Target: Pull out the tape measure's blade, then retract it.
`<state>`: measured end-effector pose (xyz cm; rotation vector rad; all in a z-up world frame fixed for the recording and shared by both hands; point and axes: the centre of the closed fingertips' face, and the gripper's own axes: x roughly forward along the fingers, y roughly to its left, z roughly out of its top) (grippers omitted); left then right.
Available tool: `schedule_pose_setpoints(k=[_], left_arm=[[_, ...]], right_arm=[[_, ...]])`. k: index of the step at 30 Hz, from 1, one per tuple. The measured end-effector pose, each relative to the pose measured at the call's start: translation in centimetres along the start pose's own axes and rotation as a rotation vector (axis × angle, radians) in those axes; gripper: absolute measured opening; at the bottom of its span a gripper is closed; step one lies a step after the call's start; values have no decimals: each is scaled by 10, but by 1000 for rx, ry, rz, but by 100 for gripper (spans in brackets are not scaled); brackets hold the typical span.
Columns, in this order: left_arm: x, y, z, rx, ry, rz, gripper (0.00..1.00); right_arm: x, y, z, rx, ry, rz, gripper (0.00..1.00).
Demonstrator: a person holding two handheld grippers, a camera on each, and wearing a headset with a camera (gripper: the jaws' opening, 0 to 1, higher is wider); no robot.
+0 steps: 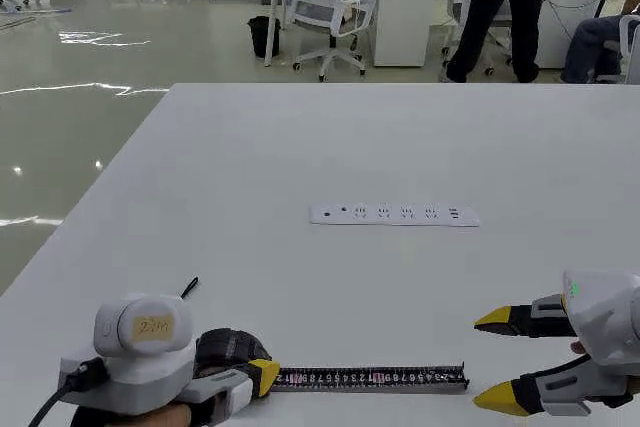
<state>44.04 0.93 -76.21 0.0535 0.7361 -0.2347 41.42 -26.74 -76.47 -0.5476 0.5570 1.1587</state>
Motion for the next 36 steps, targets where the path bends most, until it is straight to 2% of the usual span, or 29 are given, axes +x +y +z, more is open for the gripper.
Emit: schedule_pose_setpoints(k=[2,11,14,29,33,36], left_arm=[[3,0,0,-2,6,-1,90],[11,1,-4,0,32,4,90],[13,2,-3,-4,31,7,89],[23,3,-5,-5,62,5,88],[24,4,-6,-6,66,7,88],[25,4,-7,-3,69,6,88]], right_arm=[[2,-1,-3,-28,12,13,46],[13,-6,-13,-57,21,54,39],[19,-7,-19,-86,46,70,37],[38,-7,-32,-134,91,144,28],[42,-8,-37,-155,115,149,20],[44,-6,-37,-160,120,163,21]])
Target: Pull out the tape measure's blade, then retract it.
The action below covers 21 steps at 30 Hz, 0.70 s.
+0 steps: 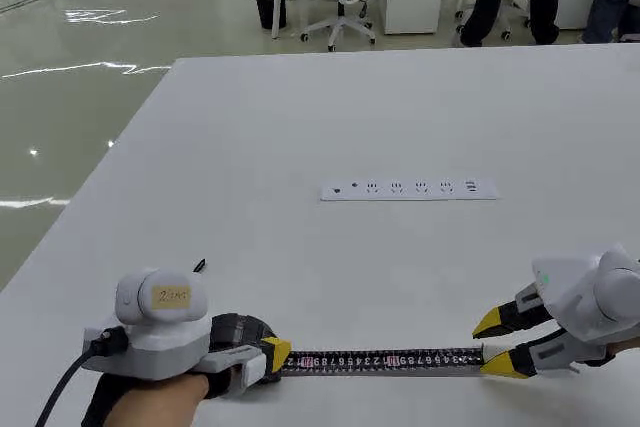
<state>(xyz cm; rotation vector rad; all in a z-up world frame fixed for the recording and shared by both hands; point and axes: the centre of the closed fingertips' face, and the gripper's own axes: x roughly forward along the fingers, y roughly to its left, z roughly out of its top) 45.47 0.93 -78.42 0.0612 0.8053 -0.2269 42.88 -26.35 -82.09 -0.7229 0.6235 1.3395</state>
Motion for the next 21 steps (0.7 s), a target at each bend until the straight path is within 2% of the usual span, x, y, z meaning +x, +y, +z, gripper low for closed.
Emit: schedule_pose_setpoints(k=[10,21], left_arm=[[4,2,-1,-4,2,6,88],[7,3,-4,-40,3,32,82]], right_arm=[[9,5,-7,-6,18,33,16],[9,5,-6,0,7,28,15]])
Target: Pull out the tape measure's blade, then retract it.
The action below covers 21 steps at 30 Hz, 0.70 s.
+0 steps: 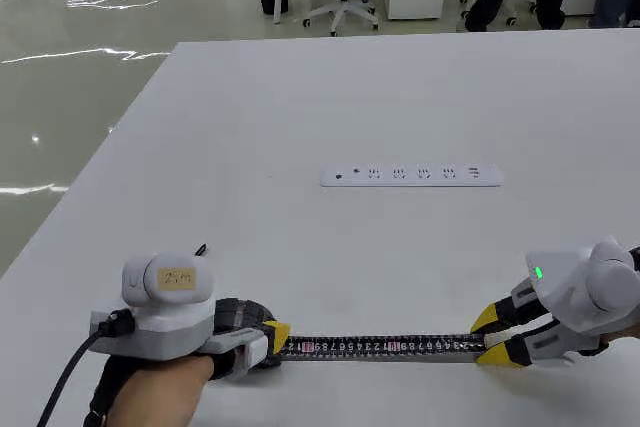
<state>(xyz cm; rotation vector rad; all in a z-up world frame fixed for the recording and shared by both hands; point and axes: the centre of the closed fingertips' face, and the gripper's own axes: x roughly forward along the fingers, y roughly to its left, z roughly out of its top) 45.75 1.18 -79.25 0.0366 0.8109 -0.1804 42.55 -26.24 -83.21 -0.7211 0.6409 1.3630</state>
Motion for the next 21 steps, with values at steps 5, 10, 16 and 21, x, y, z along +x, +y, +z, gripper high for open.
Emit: schedule_pose_setpoints(k=[5,10,16,21], left_arm=[[4,0,-3,-25,7,21,78],[8,-4,-3,-30,4,42,75],[12,-6,-2,-33,23,53,72],[13,-10,-3,-34,43,48,68]], right_arm=[[0,-1,0,-8,7,3,16],[0,-1,-1,-6,9,-2,16],[0,0,0,2,1,-12,16],[0,0,0,2,0,-16,16]])
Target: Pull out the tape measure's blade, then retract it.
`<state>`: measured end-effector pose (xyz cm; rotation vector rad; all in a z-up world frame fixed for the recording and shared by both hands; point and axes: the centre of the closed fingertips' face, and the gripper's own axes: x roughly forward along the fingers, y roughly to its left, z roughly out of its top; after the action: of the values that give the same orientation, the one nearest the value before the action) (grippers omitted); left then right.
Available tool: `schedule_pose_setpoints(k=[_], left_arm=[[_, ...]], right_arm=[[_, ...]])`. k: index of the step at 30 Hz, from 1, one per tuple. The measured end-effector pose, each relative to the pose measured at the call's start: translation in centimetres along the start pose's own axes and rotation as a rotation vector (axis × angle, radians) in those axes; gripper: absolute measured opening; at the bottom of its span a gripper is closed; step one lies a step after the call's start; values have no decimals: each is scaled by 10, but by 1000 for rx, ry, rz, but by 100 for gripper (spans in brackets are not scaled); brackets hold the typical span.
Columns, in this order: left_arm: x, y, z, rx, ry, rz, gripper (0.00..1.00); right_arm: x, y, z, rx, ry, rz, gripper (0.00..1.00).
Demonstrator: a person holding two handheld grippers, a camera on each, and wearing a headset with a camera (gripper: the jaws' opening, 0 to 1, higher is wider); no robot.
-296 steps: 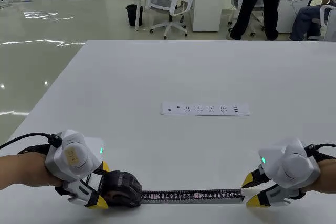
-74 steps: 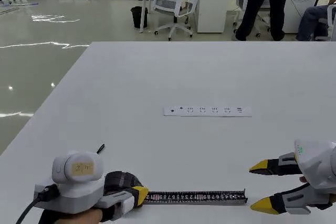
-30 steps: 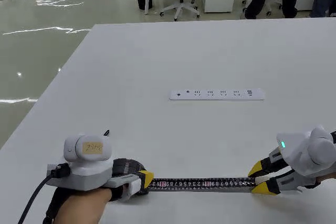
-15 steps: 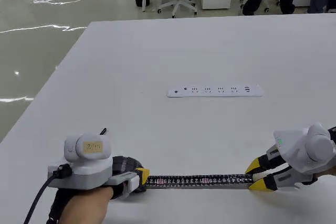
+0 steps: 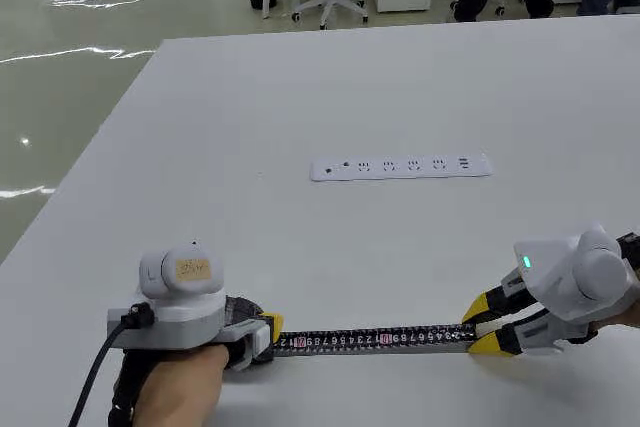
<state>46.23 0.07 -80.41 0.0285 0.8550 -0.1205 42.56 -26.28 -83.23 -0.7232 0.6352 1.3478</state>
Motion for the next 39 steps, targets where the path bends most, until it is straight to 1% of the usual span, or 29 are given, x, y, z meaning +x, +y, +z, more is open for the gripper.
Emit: schedule_pose_setpoints(k=[2,3,4,9,13,17,22,26,39], left_arm=[[0,-8,-2,-13,8,-19,62],[0,-5,-1,-6,7,-6,62],[0,-4,0,-8,9,-5,62],[0,-3,-2,0,23,5,61],[2,-2,-2,5,58,13,61],[1,-1,-4,16,55,29,60],[3,0,-4,45,73,45,60],[3,-1,-5,62,71,55,60],[3,0,-5,67,80,59,61]], right_arm=[[0,0,1,5,-5,-3,16],[-1,1,1,7,-7,-5,16],[-1,0,1,6,-8,-6,16],[-1,-1,0,-3,-6,-6,15],[0,-1,0,-4,-5,-3,15],[0,-1,2,-2,-11,-3,15],[1,-1,2,-9,-9,-3,15],[0,-1,2,-24,-2,-3,15],[1,0,3,-27,3,2,15]])
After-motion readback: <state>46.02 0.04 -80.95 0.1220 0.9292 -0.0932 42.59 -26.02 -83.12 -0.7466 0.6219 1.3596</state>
